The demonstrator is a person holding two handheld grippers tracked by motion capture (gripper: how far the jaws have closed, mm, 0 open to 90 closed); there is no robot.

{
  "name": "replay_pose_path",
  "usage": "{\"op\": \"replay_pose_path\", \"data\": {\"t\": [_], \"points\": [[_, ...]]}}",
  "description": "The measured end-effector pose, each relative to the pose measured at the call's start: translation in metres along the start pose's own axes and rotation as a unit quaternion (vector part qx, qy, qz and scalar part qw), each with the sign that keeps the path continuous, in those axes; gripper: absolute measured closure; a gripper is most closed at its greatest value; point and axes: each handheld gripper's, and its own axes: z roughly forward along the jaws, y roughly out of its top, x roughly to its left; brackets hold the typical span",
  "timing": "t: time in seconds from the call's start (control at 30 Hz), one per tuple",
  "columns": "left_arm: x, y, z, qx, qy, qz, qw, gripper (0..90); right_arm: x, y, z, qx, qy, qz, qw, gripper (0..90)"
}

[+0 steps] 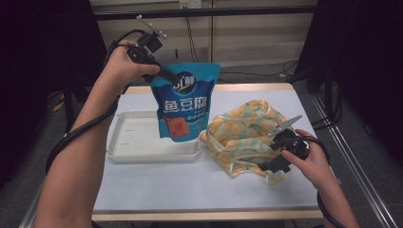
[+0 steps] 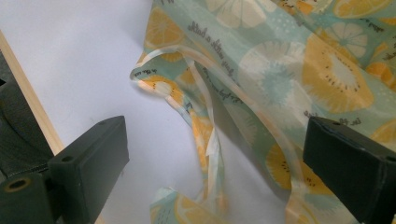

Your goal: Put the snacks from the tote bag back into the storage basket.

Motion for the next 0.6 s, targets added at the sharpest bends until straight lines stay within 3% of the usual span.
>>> {"op": "replay_pose_path", "data": {"t": [0.27, 0.3, 0.43, 0.47, 0.5, 0.57, 0.6], "points": [[0.007, -0.012, -0.001, -0.003, 0.007, -0.007, 0.9999, 90.0, 0.000, 0.000, 0.000, 0.002, 0.001, 0.003, 1.0000, 6.1], [0.007, -0.012, -0.002, 0.005, 0.015, -0.002, 0.9999, 90.0, 0.000, 0.000, 0.000, 0.004, 0.000, 0.004, 1.0000, 6.1], [0.011, -0.018, 0.001, 0.006, 0.007, -0.007, 0.9999, 90.0, 0.001, 0.001, 0.000, 0.001, -0.001, 0.003, 1.0000, 6.1], [0.013, -0.020, 0.001, 0.010, 0.009, 0.000, 0.9999, 90.0, 0.001, 0.001, 0.000, 0.002, 0.000, 0.005, 1.0000, 6.1], [0.012, -0.022, 0.002, 0.002, 0.013, -0.012, 0.9998, 90.0, 0.001, 0.001, -0.001, 0.000, -0.001, 0.003, 1.0000, 6.1], [0.013, -0.024, 0.003, 0.012, 0.011, -0.005, 0.9999, 90.0, 0.001, 0.001, -0.001, 0.000, -0.002, 0.003, 1.0000, 6.1], [0.013, -0.025, 0.005, 0.002, 0.009, -0.016, 0.9998, 90.0, 0.001, 0.001, -0.001, 0.000, -0.002, 0.002, 1.0000, 6.1]]}}
